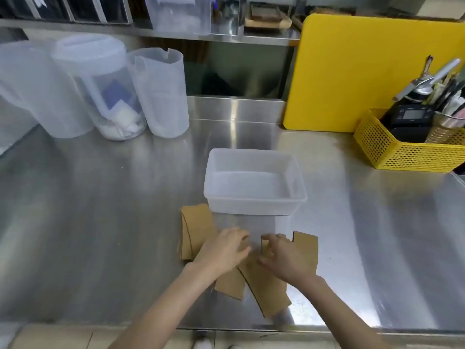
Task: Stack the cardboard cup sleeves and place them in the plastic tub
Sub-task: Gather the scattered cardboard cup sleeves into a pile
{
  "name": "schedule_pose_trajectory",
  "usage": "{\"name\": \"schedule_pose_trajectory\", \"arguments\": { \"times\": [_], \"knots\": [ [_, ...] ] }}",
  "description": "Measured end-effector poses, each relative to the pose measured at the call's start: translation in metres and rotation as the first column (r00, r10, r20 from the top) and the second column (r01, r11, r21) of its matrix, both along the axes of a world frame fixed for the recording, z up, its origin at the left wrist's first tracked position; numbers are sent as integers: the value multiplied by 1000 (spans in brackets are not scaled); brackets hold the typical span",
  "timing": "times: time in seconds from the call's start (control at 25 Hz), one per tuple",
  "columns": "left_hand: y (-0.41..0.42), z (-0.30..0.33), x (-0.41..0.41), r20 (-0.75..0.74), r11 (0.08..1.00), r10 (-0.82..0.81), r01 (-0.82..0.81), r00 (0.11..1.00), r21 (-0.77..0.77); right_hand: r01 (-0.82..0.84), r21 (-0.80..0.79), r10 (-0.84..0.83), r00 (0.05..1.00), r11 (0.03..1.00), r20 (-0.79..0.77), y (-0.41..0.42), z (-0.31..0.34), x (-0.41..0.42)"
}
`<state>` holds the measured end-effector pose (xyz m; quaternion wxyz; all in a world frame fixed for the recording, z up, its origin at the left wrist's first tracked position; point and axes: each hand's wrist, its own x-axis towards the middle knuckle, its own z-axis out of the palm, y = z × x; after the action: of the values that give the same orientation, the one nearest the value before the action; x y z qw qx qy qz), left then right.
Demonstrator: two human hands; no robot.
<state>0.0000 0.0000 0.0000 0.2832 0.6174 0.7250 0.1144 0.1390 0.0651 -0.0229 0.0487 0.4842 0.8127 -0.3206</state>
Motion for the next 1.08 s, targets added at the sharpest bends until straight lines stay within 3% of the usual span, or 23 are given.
{"name": "schedule_pose_trajectory", "arguments": {
  "times": [0.24, 0.56, 0.84, 1.08],
  "knots": [
    [-4, -27, 11, -21, 994, 0, -2, 1000, -106, 46, -117, -50, 998, 992, -27, -11, -25, 1],
    [-1, -46, 19, -75, 983, -11, -3, 997, -183, 85, -90, -87, 996, 992, -22, -13, -35, -8],
    [0, -39, 17, 81, 989, 120, -112, 989, -98, 79, -87, -96, 973, 993, -210, -8, -20, -2],
    [-3, -28, 5, 201, 979, 201, -195, 959, -52, 65, -34, -71, 975, 997, -211, 2, -5, 3]
  ]
}}
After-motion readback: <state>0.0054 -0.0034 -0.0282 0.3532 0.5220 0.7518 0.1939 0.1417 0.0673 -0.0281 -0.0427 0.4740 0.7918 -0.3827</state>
